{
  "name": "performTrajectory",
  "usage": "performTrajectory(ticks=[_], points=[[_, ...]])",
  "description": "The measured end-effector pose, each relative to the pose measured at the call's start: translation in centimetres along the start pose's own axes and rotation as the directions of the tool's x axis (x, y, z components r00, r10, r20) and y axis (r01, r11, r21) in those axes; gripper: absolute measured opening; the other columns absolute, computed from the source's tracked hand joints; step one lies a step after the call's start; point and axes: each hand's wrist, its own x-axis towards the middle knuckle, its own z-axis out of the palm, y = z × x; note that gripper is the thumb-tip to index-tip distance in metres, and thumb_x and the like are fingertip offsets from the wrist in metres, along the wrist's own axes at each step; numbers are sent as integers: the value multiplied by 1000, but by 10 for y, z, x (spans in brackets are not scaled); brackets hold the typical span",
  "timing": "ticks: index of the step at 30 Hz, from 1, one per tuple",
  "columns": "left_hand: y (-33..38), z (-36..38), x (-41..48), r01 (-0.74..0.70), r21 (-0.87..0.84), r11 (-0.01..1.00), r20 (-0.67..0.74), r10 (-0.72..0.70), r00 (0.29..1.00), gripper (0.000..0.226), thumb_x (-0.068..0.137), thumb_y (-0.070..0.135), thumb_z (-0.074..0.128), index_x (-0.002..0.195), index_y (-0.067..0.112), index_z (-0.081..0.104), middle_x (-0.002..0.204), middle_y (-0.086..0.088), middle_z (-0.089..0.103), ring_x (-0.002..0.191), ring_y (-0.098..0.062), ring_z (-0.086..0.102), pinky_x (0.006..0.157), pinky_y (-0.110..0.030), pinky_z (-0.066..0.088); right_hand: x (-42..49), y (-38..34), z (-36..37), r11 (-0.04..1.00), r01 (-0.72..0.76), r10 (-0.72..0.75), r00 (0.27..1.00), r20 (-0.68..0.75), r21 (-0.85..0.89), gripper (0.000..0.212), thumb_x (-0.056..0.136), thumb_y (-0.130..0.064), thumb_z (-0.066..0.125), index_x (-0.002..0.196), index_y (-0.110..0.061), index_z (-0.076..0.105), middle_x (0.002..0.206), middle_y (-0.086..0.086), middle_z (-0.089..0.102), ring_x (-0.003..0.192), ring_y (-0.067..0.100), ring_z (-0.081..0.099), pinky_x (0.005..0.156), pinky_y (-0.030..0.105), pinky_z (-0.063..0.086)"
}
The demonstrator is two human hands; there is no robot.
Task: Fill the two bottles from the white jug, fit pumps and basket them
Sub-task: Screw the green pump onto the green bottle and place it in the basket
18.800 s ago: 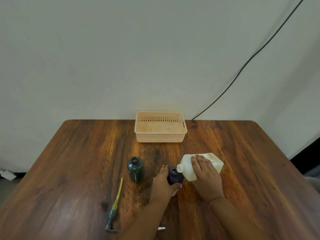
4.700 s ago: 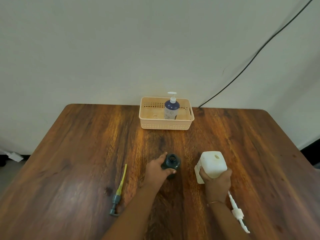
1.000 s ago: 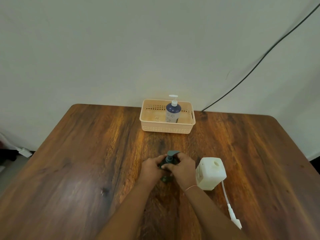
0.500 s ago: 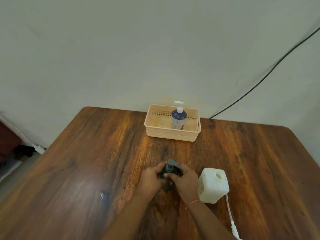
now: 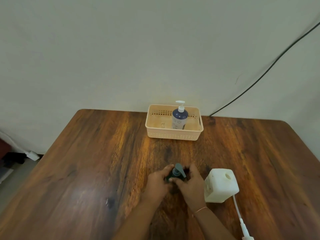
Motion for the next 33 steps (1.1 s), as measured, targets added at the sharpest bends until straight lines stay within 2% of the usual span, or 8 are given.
performTrajectory(ticks=[2, 5, 11, 15, 18, 20, 26, 33], points=[[2, -2, 1, -1, 15, 1000, 18, 0, 1000, 54, 81, 17, 65, 132, 27, 49, 123, 5, 63, 110, -6, 57, 85, -7, 36, 2, 2, 0, 1000, 22, -22, 995, 100, 5, 52, 73, -3, 71, 108, -37, 53, 112, -17, 56, 107, -1, 51, 93, 17, 44], [3, -5, 4, 1, 12, 1000, 49, -1, 999, 59, 76, 23, 72, 130, 30, 49, 117, 3, 66, 99, -3, 56, 77, -4, 34, 5, 4, -6, 1000, 12, -13, 990, 140, 10, 50, 79, 3, 62, 101, -42, 57, 108, -11, 60, 105, 8, 56, 89, 29, 52], [0, -2, -1, 60, -63, 996, 49, -57, 997, 80, 71, 25, 76, 140, 24, 34, 129, 6, 56, 108, 0, 48, 76, 0, 36, 14, 3, -14, 1000, 7, 1, 967, 256, -29, 57, 75, 5, 64, 107, -41, 56, 120, -6, 58, 118, 11, 51, 99, 22, 44], [-10, 3, -12, 205, -100, 974, 74, -198, 977, 72, 70, 26, 76, 134, 22, 43, 122, 8, 60, 112, -8, 55, 98, -25, 44, 32, -4, -37, 996, -78, 85, 766, 637, -40, 84, 75, 12, 59, 138, -37, 30, 145, -14, 34, 134, 3, 30, 102, 11, 35], [-12, 6, -15, 234, -149, 961, 79, -225, 971, 48, 76, 21, 72, 121, 26, 55, 93, 21, 60, 90, 3, 56, 81, -16, 46, 45, -13, -37, 963, 66, 156, 651, 743, -261, 85, 73, 11, 58, 141, -32, 29, 148, -18, 25, 134, -1, 22, 100, 6, 27], [-11, 5, -12, 229, -185, 956, 84, -217, 973, 43, 79, 18, 69, 118, 28, 56, 87, 25, 57, 89, 6, 55, 73, -12, 42, 49, -14, -29, 912, 137, 186, 702, 687, -387, 80, 70, 5, 65, 137, -31, 38, 147, -13, 33, 134, 5, 28, 105, 16, 25], [-8, -24, 17, 199, -356, 913, 117, -168, 979, 58, 84, 2, 56, 135, 25, 41, 132, 11, 52, 124, -7, 45, 107, -31, 38, 63, -21, -10, 932, 33, 147, 876, 459, -361, 68, 57, -23, 84, 119, -27, 55, 118, -12, 58, 112, 6, 51, 103, 31, 42], [26, -96, 118, -99, -269, 958, -214, 40, 976, 48, 88, 4, 55, 132, 19, 47, 117, 6, 62, 105, -9, 57, 81, -20, 48, 145, -98, 27, 941, 106, -102, 994, 30, -320, 53, 61, -35, 82, 108, -21, 62, 93, -11, 63, 89, 8, 56, 81, 17, 45]])
